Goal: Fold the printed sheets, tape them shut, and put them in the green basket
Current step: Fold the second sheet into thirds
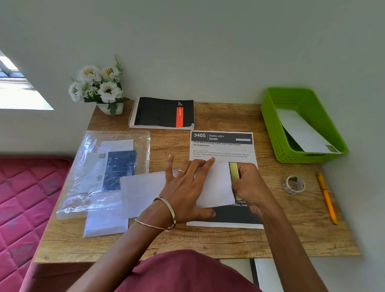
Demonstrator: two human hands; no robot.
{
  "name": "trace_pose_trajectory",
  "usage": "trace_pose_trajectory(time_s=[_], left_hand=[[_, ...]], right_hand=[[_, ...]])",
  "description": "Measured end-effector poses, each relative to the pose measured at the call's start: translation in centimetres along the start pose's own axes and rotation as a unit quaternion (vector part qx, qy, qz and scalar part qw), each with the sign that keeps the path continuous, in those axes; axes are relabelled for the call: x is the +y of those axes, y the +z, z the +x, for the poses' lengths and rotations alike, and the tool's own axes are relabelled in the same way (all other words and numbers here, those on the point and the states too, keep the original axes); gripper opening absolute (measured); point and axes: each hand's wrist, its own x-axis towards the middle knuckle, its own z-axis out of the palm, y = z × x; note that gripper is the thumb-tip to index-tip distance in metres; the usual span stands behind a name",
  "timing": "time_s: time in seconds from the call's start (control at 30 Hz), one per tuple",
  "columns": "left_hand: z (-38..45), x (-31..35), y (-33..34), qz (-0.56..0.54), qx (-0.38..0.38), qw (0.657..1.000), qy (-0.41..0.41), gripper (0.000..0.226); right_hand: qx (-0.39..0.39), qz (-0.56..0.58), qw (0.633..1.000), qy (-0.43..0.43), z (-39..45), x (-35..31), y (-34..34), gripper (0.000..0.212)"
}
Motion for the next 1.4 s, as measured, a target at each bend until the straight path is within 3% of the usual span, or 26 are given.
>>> trace_pose_trajectory(time_s=[0.2, 0.37, 0.63, 0.87, 1.07, 1.13, 1.23, 1.33, 1.4], left_hand=[[0.1, -1.2, 0.0, -0.003, -0.032, 0.998, -0.050, 0.112], [0.0, -1.0, 0.5, 0.015, -0.035, 0.998, -0.043, 0.112], [0.1, -1.4, 1.0, -0.001, 0.005, 0.999, -0.034, 0.106], [0.0, -0.8, 1.4, 0.015, 0.018, 1.000, -0.009, 0.099], [0.2, -1.3, 1.2, 0.020, 0.005, 0.998, -0.057, 0.094], [0.1, -1.9, 1.1, 0.015, 0.012, 0.996, -0.082, 0.090], [-0.1, -2.9, 0.9, 0.003, 0.023, 0.992, -0.122, 0.089], [-0.1, -3.6, 0.6, -0.008, 0.017, 0.988, -0.154, 0.087], [-0.1, -3.7, 0.7, -0.010, 0.011, 0.986, -0.166, 0.086]], right_hand=[[0.006, 0.001, 1.000, -0.002, 0.0, 0.4, -0.2, 0.031], [0.039, -0.106, 0.994, -0.014, 0.7, 1.4, -0.1, 0.035], [-0.016, -0.002, 1.000, -0.011, 0.2, 0.7, -0.2, 0.026], [0.073, -0.124, 0.989, 0.018, 1.0, 1.8, 0.2, 0.018], [0.054, -0.050, 0.996, 0.056, 0.6, 1.6, 0.3, 0.009], [0.048, -0.003, 0.996, 0.074, 0.6, 1.6, -0.2, 0.022], [0.137, -0.017, 0.989, 0.044, 1.0, 2.1, -1.7, 0.028], [0.256, -0.184, 0.949, 0.018, 2.6, 3.8, -3.3, 0.041], [0.260, -0.265, 0.928, 0.031, 3.6, 4.7, -3.7, 0.061]])
